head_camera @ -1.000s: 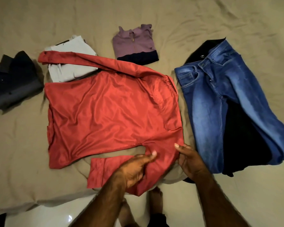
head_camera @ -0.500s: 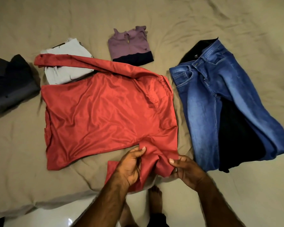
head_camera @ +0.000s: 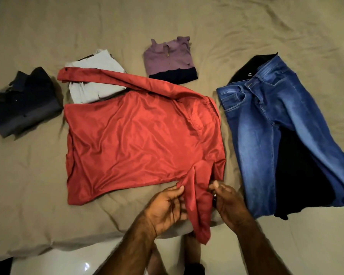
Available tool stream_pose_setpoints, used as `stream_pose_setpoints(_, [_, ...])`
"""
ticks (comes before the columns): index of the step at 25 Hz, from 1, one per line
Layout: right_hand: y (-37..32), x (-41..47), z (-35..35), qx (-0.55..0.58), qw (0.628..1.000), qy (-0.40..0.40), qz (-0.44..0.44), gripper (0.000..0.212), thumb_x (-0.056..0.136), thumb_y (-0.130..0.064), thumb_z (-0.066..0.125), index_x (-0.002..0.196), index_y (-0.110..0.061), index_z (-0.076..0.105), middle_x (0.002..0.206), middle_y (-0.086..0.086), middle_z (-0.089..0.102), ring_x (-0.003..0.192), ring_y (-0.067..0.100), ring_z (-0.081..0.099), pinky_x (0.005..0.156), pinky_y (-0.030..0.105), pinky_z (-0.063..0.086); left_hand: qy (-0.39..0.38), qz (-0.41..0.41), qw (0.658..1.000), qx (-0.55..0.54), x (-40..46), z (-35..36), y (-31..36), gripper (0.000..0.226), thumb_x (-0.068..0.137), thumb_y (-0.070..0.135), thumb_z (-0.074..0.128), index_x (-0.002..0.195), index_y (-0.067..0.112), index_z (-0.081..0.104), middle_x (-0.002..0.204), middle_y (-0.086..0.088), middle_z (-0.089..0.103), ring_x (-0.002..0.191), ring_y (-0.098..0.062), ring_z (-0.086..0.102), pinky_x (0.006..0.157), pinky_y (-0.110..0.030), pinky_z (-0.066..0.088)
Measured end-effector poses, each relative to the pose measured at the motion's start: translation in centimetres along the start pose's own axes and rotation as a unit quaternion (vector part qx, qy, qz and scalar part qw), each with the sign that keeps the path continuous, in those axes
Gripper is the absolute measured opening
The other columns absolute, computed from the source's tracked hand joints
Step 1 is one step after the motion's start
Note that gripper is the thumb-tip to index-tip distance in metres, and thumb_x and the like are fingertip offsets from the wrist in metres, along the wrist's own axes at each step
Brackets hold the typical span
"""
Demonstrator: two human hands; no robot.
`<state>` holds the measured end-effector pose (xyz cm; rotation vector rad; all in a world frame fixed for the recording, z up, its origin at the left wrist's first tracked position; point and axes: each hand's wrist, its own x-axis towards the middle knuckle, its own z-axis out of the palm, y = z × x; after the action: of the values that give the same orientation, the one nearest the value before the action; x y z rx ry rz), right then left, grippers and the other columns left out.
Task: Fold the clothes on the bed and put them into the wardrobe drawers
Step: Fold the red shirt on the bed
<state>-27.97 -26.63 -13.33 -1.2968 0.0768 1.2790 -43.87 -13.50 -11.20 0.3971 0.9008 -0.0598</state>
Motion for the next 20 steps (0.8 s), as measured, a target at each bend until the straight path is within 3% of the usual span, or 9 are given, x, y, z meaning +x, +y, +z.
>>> stream_pose_setpoints(3, [0.2,0.3,0.3,-0.038,0.998,-0.005,-0.045,0.049,0.049,-0.051,0.102,0.078,-0.017,0.083,0.080,0.004,0.075,0.075,0.012,0.069,0.076,0.026,0.058,0.078,-0.024,0.988,0.129,1.1,0.5,0.8,0.033,0.106,0.032,0.049,0.117,0.006,0.067,0.097,-0.018,0.069,0.079,-0.028,0.073,0.081,-0.043,0.063])
stream_pose_setpoints(6, [-1.0,1.7,1.5,-0.088,0.994,0.016,-0.066,0.008,0.084,-0.027,0.084,0.078,-0.022,0.080,0.079,0.003,0.069,0.075,0.017,0.060,0.082,0.038,0.049,0.213,0.071,0.956,0.191,2.1,1.0,1.7,0.031,0.108,0.030,0.052,0.093,0.011,0.071,0.090,-0.015,0.072,0.069,-0.025,0.070,0.063,-0.029,0.060])
stream_pose_setpoints(8, [-1.4,2.9,2.8,-0.081,0.991,0.060,-0.083,0.014,0.092,-0.036,0.077,0.086,-0.023,0.076,0.084,0.008,0.061,0.081,0.022,0.052,0.082,0.038,0.045,0.267,0.127,0.940,0.172,2.4,1.0,2.8,0.035,0.106,0.037,0.057,0.087,0.013,0.073,0.085,-0.013,0.074,0.067,-0.024,0.071,0.060,-0.028,0.057])
stream_pose_setpoints(11, [-2.1,3.8,4.4,-0.047,0.987,0.105,-0.113,0.017,0.106,-0.026,0.060,0.094,-0.017,0.068,0.080,0.003,0.070,0.075,0.019,0.063,0.073,0.033,0.055,0.205,0.147,0.938,0.237,1.3,1.6,3.1,0.047,0.087,0.065,0.074,0.084,0.018,0.075,0.079,0.002,0.075,0.069,-0.016,0.072,0.069,-0.030,0.054])
stream_pose_setpoints(13, [-2.9,3.5,5.3,-0.054,0.980,0.154,-0.118,0.020,0.108,-0.023,0.055,0.094,-0.015,0.066,0.073,0.001,0.070,0.067,0.016,0.064,0.059,0.030,0.058,0.141,0.132,0.930,0.313,0.6,2.0,1.9,0.046,0.076,0.056,0.088,0.102,0.019,0.080,0.096,0.004,0.081,0.090,-0.017,0.078,0.086,-0.037,0.061])
stream_pose_setpoints(15, [-3.5,3.3,5.2,-0.027,0.983,0.159,-0.092,0.024,0.109,-0.028,0.055,0.093,-0.014,0.067,0.073,0.001,0.072,0.068,0.019,0.067,0.057,0.030,0.061,0.146,0.130,0.930,0.310,0.3,2.1,1.5,0.040,0.076,0.040,0.090,0.103,0.012,0.081,0.098,-0.006,0.082,0.092,-0.026,0.078,0.089,-0.047,0.063])
stream_pose_setpoints(17, [-4.2,2.7,4.9,-0.009,0.996,0.087,-0.006,0.036,0.104,-0.045,0.060,0.099,-0.012,0.074,0.087,0.006,0.079,0.080,0.024,0.076,0.070,0.038,0.065,0.151,0.120,0.960,0.201,-0.5,2.4,2.4,0.019,0.092,0.024,0.079,0.099,0.006,0.079,0.095,-0.011,0.080,0.083,-0.024,0.075,0.083,-0.038,0.064])
stream_pose_setpoints(18, [-4.2,2.4,4.4,-0.009,0.999,0.034,0.040,0.046,0.099,-0.054,0.065,0.111,-0.011,0.077,0.105,0.012,0.079,0.097,0.030,0.077,0.087,0.047,0.063,0.131,0.110,0.977,0.129,-1.1,2.8,3.1,0.018,0.098,0.019,0.072,0.105,0.004,0.079,0.099,-0.013,0.080,0.084,-0.023,0.075,0.084,-0.035,0.063])
stream_pose_setpoints(20, [-4.1,1.5,3.4,-0.027,0.993,-0.075,0.083,0.057,0.091,-0.051,0.076,0.132,-0.011,0.072,0.131,0.018,0.071,0.124,0.036,0.067,0.113,0.056,0.047,0.090,0.108,0.988,0.069,-2.4,3.4,4.7,0.027,0.102,0.018,0.064,0.121,0.001,0.075,0.115,-0.018,0.077,0.100,-0.027,0.076,0.096,-0.041,0.061])
